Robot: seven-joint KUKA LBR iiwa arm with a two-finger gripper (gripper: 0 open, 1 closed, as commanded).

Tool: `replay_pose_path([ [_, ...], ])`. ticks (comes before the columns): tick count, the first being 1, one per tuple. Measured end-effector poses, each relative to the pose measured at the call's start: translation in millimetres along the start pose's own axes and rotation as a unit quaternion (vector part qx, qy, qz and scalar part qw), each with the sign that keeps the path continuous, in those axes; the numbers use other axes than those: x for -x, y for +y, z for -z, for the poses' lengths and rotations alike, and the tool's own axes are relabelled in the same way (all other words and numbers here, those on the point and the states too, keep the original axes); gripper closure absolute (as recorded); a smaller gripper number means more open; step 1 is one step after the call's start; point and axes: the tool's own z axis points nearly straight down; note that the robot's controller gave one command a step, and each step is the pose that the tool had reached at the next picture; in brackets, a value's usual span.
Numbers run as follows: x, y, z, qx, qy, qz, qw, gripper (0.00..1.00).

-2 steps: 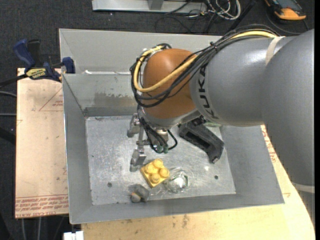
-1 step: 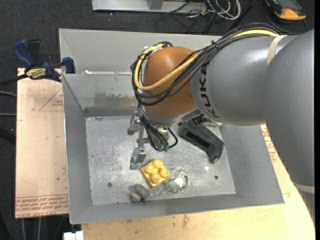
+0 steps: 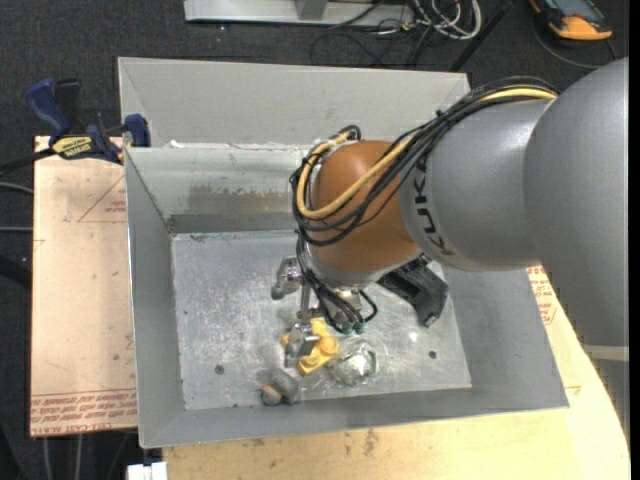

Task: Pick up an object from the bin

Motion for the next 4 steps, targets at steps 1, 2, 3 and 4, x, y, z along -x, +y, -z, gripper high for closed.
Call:
replay_pose_path([
  [1, -16.6, -41, 9, 0.000, 0.0031, 0.059, 0.9982, 0.00],
  [2, 0.6, -85, -2, -0.001, -0.0001, 0.062, 0.9980, 0.00],
  [3, -14.4, -62, -43, 0.000, -0.0012, 0.014, 0.9999, 0.00],
  [4, -10.0, -47, -42, -0.003, -0.0021, 0.097, 0.9953, 1.00],
])
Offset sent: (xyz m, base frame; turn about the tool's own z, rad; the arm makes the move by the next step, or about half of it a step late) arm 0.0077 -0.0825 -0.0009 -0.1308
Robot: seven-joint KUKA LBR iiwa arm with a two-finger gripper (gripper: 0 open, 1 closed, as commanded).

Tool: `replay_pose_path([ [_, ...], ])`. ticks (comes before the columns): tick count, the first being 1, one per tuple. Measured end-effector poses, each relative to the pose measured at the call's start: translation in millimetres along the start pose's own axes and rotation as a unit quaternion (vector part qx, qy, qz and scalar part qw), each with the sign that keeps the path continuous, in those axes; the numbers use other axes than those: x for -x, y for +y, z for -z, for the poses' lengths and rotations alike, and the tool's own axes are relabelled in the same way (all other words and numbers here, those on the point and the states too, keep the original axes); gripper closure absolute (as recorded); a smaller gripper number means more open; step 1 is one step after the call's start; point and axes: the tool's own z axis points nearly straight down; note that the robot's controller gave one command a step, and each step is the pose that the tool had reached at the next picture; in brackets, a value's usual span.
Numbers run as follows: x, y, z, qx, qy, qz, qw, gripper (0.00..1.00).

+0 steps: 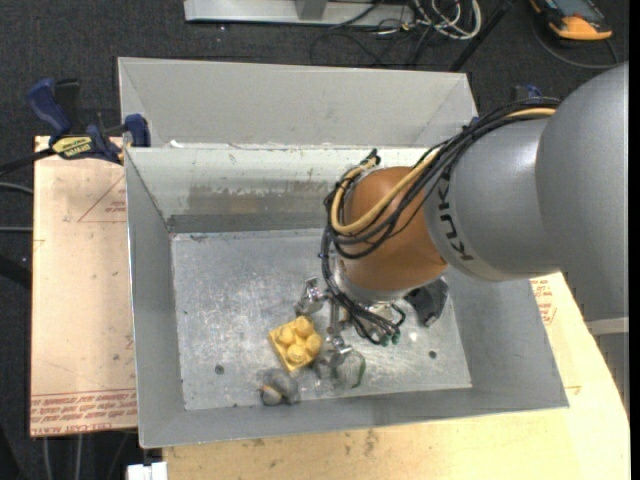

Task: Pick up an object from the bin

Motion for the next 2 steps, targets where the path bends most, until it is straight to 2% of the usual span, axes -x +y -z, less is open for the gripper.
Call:
replay_pose_path([
  [2, -0.4, 0.0, 3.3, 0.001, 0.0006, -0.001, 1.0000, 1.00],
])
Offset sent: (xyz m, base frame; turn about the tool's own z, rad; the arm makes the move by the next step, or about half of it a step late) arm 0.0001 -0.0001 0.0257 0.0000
